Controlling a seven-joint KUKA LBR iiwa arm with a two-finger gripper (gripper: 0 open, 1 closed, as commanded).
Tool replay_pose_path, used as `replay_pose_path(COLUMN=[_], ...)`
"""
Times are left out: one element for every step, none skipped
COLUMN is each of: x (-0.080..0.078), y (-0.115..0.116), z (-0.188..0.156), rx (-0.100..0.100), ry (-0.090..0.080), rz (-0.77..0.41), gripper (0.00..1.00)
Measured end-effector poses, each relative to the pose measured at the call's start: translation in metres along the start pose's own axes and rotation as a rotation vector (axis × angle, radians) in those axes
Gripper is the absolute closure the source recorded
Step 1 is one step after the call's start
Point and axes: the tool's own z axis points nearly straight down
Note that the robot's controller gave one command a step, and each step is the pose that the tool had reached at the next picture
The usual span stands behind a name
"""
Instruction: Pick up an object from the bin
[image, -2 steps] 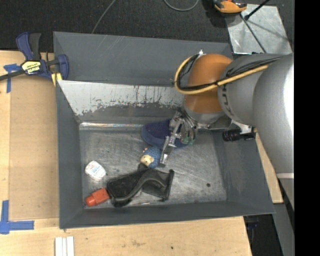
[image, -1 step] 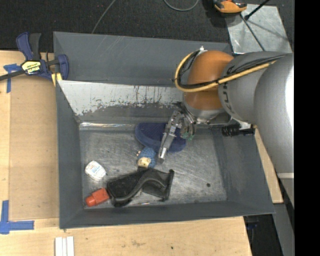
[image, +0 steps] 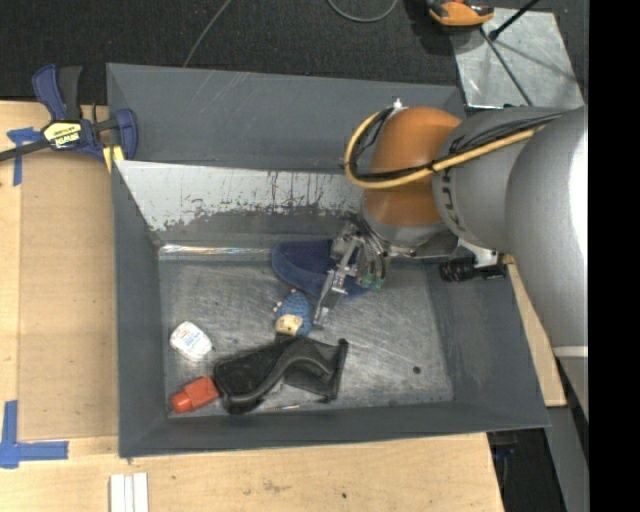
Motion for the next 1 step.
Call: replay_pose_path(x=[-0.0100], y=[-0.0003], z=[-0.0063], rx=[-0.009], ry=[-0.042], rz=[0.003], gripper=[1.00])
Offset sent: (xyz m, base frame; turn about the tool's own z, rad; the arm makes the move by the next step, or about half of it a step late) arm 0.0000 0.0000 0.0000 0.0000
